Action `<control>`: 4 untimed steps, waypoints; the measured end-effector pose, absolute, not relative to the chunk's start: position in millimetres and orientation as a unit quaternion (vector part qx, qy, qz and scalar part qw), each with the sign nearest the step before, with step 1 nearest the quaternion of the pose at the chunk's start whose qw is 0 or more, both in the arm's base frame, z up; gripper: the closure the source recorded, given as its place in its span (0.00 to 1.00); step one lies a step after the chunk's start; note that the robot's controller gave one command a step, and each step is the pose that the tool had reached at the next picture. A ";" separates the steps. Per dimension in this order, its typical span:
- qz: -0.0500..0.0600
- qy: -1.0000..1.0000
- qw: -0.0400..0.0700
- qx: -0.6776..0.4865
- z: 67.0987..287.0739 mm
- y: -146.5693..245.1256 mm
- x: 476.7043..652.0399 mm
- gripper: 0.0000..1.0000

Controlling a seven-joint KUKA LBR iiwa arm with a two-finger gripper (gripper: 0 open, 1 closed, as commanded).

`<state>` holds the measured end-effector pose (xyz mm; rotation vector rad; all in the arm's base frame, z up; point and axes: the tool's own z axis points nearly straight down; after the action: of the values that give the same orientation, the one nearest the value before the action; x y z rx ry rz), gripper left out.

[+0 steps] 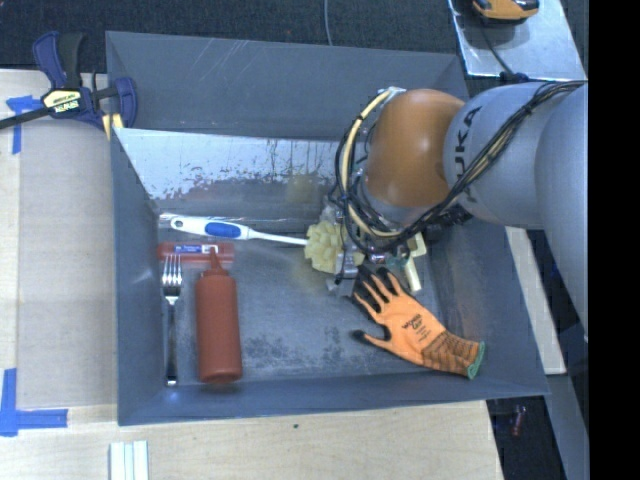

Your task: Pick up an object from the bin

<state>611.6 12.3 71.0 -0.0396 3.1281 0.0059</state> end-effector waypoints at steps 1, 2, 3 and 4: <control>0.002 1.000 0.008 -0.005 67.5 6.4 619.4 1.00; 0.002 1.000 0.008 -0.005 67.5 6.4 619.4 1.00; 0.002 1.000 0.004 -0.005 97.1 6.3 616.8 1.00; 0.002 1.000 0.008 -0.005 135.6 6.1 619.2 1.00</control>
Offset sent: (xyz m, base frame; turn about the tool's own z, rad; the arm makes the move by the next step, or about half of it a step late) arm 0.0000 0.0000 0.0000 0.0000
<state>619.2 6.1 135.6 -0.0144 3.1262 0.0050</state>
